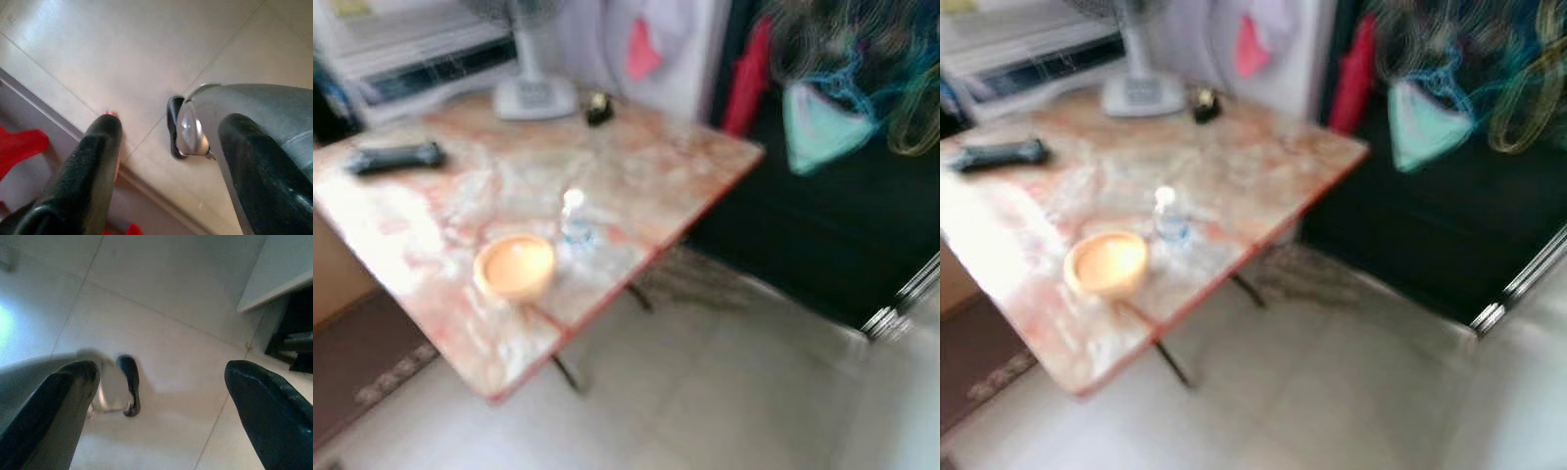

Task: Restocking fridge

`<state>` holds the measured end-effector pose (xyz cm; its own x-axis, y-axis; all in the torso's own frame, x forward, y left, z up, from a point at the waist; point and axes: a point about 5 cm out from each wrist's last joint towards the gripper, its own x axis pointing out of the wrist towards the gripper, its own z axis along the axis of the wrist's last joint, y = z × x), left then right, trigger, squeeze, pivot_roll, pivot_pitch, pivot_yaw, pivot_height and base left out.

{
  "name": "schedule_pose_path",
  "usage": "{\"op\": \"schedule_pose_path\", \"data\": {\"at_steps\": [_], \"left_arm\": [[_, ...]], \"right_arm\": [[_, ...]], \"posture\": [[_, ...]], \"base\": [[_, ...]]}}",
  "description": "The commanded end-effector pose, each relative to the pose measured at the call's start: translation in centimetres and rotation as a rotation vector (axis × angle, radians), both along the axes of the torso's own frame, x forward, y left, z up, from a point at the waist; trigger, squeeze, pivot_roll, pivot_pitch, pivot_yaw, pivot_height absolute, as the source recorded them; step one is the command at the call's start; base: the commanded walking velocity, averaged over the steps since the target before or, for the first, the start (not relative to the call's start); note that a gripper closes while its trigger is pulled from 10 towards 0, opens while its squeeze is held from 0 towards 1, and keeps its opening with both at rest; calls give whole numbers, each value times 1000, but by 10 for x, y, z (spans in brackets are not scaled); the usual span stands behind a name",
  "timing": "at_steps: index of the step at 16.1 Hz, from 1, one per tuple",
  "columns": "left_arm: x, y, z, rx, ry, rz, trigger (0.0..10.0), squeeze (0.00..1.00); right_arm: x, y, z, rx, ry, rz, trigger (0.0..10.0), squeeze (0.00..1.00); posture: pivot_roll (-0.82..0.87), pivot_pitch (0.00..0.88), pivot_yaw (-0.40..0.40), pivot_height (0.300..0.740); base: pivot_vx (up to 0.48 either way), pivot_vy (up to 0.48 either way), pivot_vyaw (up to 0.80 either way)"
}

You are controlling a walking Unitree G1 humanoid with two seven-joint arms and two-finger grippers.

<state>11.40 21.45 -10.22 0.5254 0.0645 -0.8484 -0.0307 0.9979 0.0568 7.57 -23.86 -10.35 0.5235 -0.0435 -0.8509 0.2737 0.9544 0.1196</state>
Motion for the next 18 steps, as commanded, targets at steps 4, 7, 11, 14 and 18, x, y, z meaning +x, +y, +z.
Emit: {"op": "schedule_pose_path", "data": {"at_steps": [4, 7, 11, 14, 18], "left_arm": [[-8, -1, -3, -5, 29, -3, 10000, 0], [-8, -1, -3, -5, 28, -6, 10000, 0], [-8, -1, -3, -6, 29, -6, 10000, 0], [-8, -1, -3, -5, 28, -8, 10000, 0], [-7, -1, -2, -6, 25, -11, 10000, 0]], "right_arm": [[13, 12, 0, 25, -35, 31, 10000, 0], [14, 11, 1, 22, -42, 41, 10000, 0], [14, 12, 1, 26, -38, 47, 10000, 0], [14, 12, 1, 27, -38, 49, 10000, 0], [14, 11, 1, 27, -38, 53, 10000, 0]], "posture": [[66, 75, -69, 740], [63, 79, -71, 740], [63, 82, -72, 740], [63, 83, -74, 740], [63, 85, -77, 740]], "base": [[0, 0, 0], [0, 0, 533], [0, 0, 800], [0, 0, 800], [0, 0, 800]]}}
